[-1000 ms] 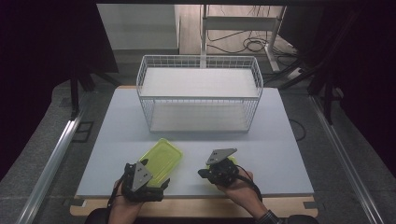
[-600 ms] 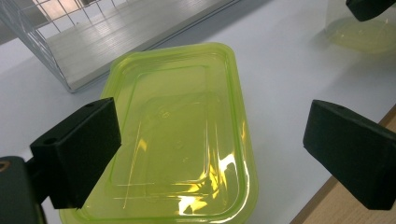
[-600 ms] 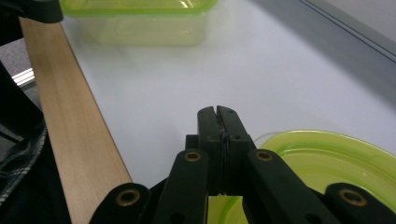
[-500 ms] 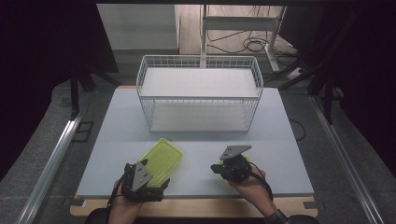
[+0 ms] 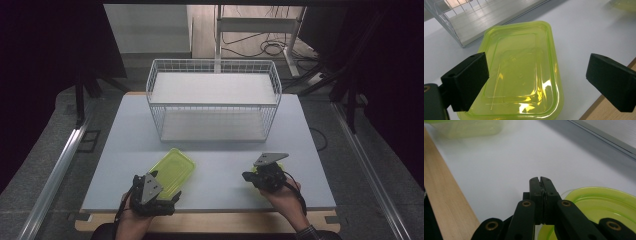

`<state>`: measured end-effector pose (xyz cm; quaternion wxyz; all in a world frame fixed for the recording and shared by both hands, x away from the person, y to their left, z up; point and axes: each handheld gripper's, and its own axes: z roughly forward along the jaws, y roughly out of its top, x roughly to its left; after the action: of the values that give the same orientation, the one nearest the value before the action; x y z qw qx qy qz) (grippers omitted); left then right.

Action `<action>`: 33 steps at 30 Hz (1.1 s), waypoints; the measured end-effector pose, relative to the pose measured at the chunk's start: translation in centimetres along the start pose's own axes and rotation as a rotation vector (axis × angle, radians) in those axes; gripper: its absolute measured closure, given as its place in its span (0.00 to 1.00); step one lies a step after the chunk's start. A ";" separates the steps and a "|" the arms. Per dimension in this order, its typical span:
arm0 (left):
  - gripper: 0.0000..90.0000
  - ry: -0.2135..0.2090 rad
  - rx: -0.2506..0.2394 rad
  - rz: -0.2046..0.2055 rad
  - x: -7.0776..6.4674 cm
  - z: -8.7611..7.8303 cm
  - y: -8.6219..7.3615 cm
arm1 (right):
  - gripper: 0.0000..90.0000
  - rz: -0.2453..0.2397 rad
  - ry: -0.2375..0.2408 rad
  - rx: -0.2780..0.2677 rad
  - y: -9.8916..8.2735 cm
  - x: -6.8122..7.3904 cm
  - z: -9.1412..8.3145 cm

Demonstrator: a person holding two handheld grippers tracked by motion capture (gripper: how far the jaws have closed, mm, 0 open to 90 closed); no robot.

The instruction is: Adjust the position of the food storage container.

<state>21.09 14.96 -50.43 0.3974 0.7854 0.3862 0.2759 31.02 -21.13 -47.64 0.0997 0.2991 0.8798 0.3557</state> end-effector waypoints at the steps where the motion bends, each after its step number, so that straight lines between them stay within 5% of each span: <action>1: 0.05 0.000 0.000 -0.003 0.0 0.0 0.0 | 0.98 0.016 -0.013 -0.001 -0.4 -0.7 -0.4; 17: 0.07 -0.031 0.000 -0.032 0.2 -0.3 0.2 | 0.98 0.124 -0.105 -0.014 -2.9 -5.0 -3.2; 23: 0.07 -0.032 0.019 -0.015 0.0 -0.4 0.2 | 0.98 0.092 -0.123 -0.023 -2.9 -4.8 -3.2; 27: 0.19 -0.037 0.035 -0.012 0.2 -0.7 0.2 | 0.98 0.061 -0.126 -0.035 -2.6 -4.2 -3.2; 33: 0.56 -0.073 0.054 -0.066 1.2 -1.3 -0.2 | 0.98 0.038 -0.114 -0.052 -2.3 -3.4 -3.1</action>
<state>20.71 16.61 -49.73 0.3987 0.7923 0.4044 0.2231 31.50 -26.19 -47.08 0.1508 0.3328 0.8574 0.3625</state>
